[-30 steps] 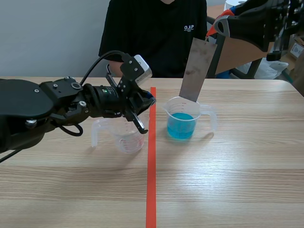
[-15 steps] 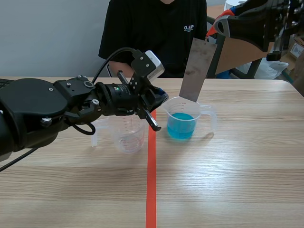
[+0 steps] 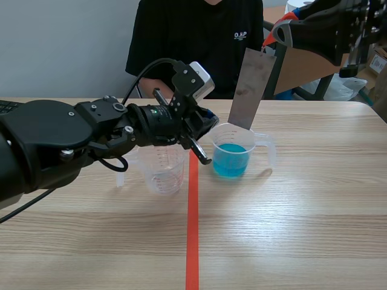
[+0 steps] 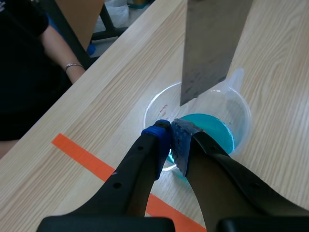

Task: Do the redox reaction experiment.
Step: 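Raise the plate and point at it, then put the plate into the left beaker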

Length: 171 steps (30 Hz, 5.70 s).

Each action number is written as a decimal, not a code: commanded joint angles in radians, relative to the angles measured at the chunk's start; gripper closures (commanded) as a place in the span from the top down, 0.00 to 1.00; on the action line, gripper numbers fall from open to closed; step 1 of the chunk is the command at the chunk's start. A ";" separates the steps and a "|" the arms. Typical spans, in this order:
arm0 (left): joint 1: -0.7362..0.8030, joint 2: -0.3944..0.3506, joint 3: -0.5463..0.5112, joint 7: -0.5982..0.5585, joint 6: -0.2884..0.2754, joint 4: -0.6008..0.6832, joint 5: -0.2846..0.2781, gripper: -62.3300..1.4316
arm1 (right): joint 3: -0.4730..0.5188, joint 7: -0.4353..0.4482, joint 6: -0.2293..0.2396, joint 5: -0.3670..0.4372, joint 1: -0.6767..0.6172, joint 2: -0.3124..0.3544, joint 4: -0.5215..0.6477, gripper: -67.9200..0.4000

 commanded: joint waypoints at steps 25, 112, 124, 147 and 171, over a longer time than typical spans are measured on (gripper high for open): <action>-0.017 0.008 -0.010 -0.014 0.000 0.016 -0.006 0.09 | 0.015 0.011 0.006 0.019 0.028 0.005 0.014 0.02; 1.744 -0.209 -1.105 -0.006 0.041 0.657 -0.165 0.09 | 0.013 -0.263 0.006 0.011 0.147 -0.370 0.018 0.02; 1.744 -0.209 -1.105 -0.006 0.042 0.657 -0.165 0.09 | -0.050 -0.307 0.006 0.010 0.147 -0.446 0.019 0.03; 1.744 -0.209 -1.105 -0.006 0.042 0.657 -0.165 0.09 | -0.092 -0.307 0.006 -0.008 0.137 -0.446 0.020 0.03; 1.744 -0.209 -1.105 -0.006 0.042 0.657 -0.165 0.09 | -0.138 -0.235 0.006 -0.161 0.067 -0.462 -0.024 0.02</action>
